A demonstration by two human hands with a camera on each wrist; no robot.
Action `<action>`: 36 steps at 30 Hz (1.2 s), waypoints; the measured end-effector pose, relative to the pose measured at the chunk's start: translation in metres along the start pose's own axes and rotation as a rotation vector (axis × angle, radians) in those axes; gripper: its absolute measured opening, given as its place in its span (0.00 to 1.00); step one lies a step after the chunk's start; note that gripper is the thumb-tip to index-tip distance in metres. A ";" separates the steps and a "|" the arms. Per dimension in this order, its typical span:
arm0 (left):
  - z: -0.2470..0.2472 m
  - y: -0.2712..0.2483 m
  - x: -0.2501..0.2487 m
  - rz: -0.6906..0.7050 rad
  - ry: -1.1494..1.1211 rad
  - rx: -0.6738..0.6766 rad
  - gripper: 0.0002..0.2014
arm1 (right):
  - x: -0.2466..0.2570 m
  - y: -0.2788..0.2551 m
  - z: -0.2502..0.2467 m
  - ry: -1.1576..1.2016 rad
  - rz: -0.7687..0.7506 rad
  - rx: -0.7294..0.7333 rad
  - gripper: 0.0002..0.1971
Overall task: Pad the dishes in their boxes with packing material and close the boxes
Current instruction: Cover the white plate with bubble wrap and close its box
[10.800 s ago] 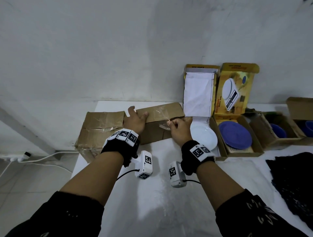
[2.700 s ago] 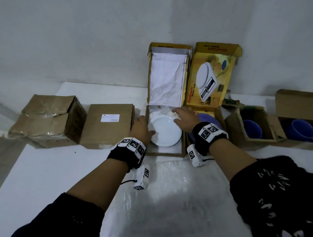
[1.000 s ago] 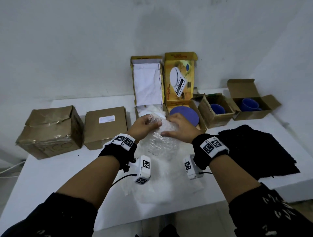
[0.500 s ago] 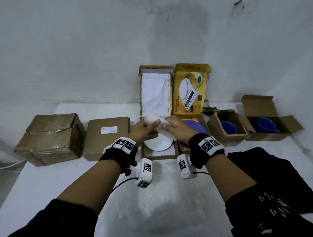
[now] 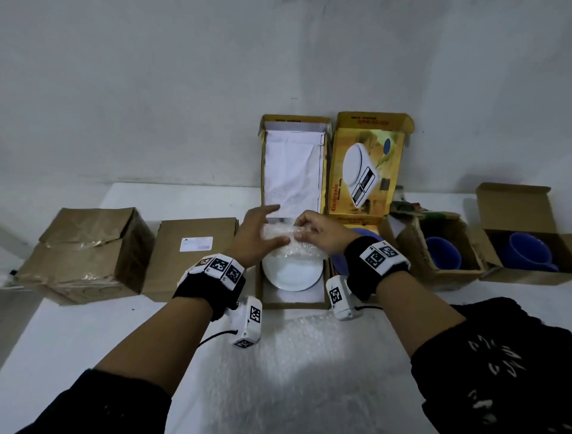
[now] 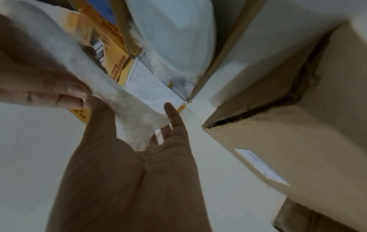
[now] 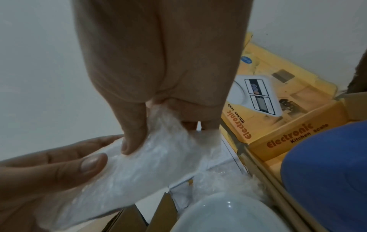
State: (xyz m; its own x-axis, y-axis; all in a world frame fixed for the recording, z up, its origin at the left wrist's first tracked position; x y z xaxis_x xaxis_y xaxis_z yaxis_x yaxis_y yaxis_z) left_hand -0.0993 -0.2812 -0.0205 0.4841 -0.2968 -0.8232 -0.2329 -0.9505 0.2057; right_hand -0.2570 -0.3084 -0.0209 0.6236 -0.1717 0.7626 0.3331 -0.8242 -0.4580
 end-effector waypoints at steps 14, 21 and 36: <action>0.021 0.054 0.054 0.020 0.331 -0.038 0.09 | -0.066 0.022 -0.004 -0.295 0.335 -0.472 0.23; 0.042 0.058 0.075 -0.002 0.450 0.172 0.13 | -0.075 0.020 0.001 -0.250 0.347 -0.392 0.20; 0.063 0.062 0.073 0.025 0.949 0.601 0.22 | -0.080 0.024 0.002 -0.262 0.375 -0.369 0.24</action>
State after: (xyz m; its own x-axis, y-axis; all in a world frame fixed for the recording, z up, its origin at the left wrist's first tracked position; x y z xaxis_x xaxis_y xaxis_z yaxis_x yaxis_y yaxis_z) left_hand -0.1310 -0.3557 -0.1011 0.8604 -0.5085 -0.0337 -0.4962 -0.8208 -0.2832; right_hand -0.2974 -0.3140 -0.0937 0.8212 -0.3876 0.4188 -0.1832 -0.8741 -0.4498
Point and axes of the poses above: each hand's wrist, its own y-axis towards the middle knuckle, its own z-axis out of the palm, x = y × z, the point moved 5 cm from there along y, towards the middle knuckle, and after that the axes turned 15 degrees about z, right-handed, at the moved point
